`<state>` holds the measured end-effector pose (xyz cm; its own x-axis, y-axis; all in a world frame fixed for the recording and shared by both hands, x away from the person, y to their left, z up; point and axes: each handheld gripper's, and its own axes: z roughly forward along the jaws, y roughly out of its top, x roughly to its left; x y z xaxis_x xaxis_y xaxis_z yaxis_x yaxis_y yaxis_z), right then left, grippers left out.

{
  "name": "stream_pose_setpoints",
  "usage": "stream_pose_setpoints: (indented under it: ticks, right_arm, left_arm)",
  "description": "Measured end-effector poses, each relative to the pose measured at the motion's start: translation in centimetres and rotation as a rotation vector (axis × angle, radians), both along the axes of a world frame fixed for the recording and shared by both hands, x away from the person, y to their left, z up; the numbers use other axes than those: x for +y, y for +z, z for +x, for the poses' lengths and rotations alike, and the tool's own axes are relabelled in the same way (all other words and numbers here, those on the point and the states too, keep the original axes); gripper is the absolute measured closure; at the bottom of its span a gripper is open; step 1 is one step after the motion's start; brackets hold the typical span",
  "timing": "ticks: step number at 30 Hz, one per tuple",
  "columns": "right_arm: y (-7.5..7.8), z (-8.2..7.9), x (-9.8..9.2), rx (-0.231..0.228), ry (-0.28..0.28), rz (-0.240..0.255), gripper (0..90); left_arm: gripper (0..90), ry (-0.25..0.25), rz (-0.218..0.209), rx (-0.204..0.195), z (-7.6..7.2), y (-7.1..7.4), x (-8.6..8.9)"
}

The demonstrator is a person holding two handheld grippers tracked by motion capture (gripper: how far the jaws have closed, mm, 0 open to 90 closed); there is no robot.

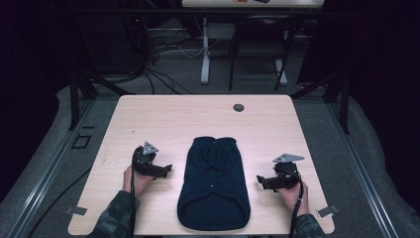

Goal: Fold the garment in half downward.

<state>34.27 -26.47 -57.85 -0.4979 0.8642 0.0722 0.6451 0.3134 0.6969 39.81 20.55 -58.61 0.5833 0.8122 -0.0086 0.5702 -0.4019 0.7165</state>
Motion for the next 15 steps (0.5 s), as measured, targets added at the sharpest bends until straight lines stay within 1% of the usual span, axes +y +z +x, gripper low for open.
stream_pose_setpoints:
  ticks: [1, 2, 3, 4, 6, 7, 8, 10, 11, 12, 13, 15]
  right_arm:
    - [0.2, 0.2, 0.2, -0.005, 0.005, 0.001, 2.9]
    - [0.6, 0.4, 0.6, -0.011, 0.01, 0.013, 2.9]
    - [1.0, 0.5, 0.9, -0.011, 0.018, 0.018, 3.1]
    - [1.4, 0.6, 1.1, -0.019, 0.02, 0.028, 3.1]
    - [1.9, 0.8, 1.6, -0.017, 0.033, 0.041, 3.3]
    - [2.0, 0.9, 1.8, -0.019, 0.036, 0.04, 3.3]
    - [2.2, 1.0, 2.0, -0.019, 0.041, 0.044, 3.3]
    - [2.4, 1.3, 2.3, -0.014, 0.047, 0.036, 3.3]
    - [2.5, 1.4, 2.3, -0.015, 0.048, 0.033, 3.3]
    - [2.7, 1.6, 2.5, -0.01, 0.051, 0.038, 3.3]
    - [2.8, 1.8, 2.6, -0.016, 0.051, 0.043, 3.7]
    - [3.1, 2.2, 2.9, -0.013, 0.058, 0.048, 3.7]
  left_arm:
    - [0.1, -0.004, -0.02, -0.004, 0.1, 0.3, 0.0]
    - [0.1, -0.004, -0.026, -0.003, 0.3, 0.4, 0.0]
    - [0.1, -0.003, -0.023, -0.021, 0.3, 0.6, -0.1]
    - [0.1, -0.004, -0.028, -0.017, 0.5, 0.7, -0.2]
    - [0.1, -0.009, -0.059, -0.008, 0.7, 1.0, -0.4]
    - [0.0, -0.013, -0.07, -0.01, 0.9, 1.2, -0.5]
    - [0.0, -0.019, -0.077, -0.013, 1.1, 1.4, -0.7]
    - [0.0, -0.025, -0.082, -0.016, 1.4, 1.7, -1.0]
    - [0.0, -0.032, -0.1, -0.013, 1.6, 2.1, -1.3]
    - [0.0, -0.033, -0.108, -0.019, 1.7, 2.2, -1.5]
    - [0.0, -0.036, -0.11, -0.02, 1.8, 2.4, -1.7]
    - [0.0, -0.045, -0.115, -0.014, 2.1, 2.7, -2.1]
